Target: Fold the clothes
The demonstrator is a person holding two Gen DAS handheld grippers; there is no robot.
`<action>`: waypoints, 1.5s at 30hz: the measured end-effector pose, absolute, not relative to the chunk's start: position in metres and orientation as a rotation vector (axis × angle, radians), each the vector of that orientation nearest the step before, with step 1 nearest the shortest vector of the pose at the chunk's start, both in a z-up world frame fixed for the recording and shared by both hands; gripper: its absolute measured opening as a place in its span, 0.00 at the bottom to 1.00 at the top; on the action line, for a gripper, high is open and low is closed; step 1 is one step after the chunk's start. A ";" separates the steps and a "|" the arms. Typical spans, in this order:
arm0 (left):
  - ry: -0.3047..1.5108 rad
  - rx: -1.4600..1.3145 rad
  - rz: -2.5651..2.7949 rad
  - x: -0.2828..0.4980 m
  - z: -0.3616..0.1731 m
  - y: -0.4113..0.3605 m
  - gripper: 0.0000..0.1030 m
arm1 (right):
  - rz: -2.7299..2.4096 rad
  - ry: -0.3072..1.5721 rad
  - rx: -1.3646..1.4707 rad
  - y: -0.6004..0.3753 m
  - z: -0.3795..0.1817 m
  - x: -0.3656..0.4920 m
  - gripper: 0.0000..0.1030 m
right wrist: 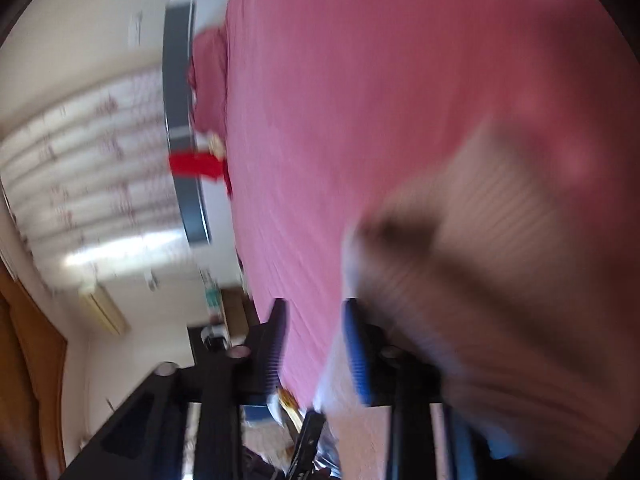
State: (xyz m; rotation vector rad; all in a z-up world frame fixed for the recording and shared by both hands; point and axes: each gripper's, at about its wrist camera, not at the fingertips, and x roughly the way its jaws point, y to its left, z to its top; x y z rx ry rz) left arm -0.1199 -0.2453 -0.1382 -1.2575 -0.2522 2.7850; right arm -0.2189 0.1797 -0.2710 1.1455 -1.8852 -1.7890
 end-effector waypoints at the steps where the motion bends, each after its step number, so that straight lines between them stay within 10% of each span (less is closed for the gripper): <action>1: -0.364 -1.221 2.800 -0.107 -0.131 -0.264 0.91 | -1.791 -1.878 1.107 0.188 -0.264 -0.211 0.36; 6: -0.749 -1.099 2.846 -0.045 -0.132 -0.318 0.91 | -1.807 -1.694 1.050 0.198 -0.237 -0.168 0.37; 11: -0.497 -1.421 2.926 -0.019 -0.193 -0.339 0.91 | -1.807 -1.569 1.245 0.181 -0.267 -0.142 0.33; 14: -0.638 -1.349 2.942 -0.003 -0.196 -0.372 0.92 | -1.934 -1.746 1.163 0.215 -0.294 -0.131 0.20; 18: -0.696 -1.350 2.992 0.011 -0.175 -0.394 0.92 | -1.869 -1.959 1.086 0.249 -0.293 -0.106 0.37; 28: -0.686 -1.083 2.959 0.062 -0.141 -0.338 0.92 | -1.902 -1.197 1.180 0.155 -0.209 -0.093 0.38; 34: -0.573 -1.486 2.891 0.027 -0.184 -0.348 0.92 | -1.915 -1.294 1.331 0.143 -0.257 -0.098 0.25; 39: -0.886 -1.233 2.958 0.042 -0.154 -0.374 0.92 | -1.930 -1.301 1.271 0.154 -0.239 -0.075 0.39; 45: -0.676 -1.179 2.831 0.006 -0.142 -0.331 0.92 | -1.869 -1.219 1.146 0.125 -0.212 -0.079 0.39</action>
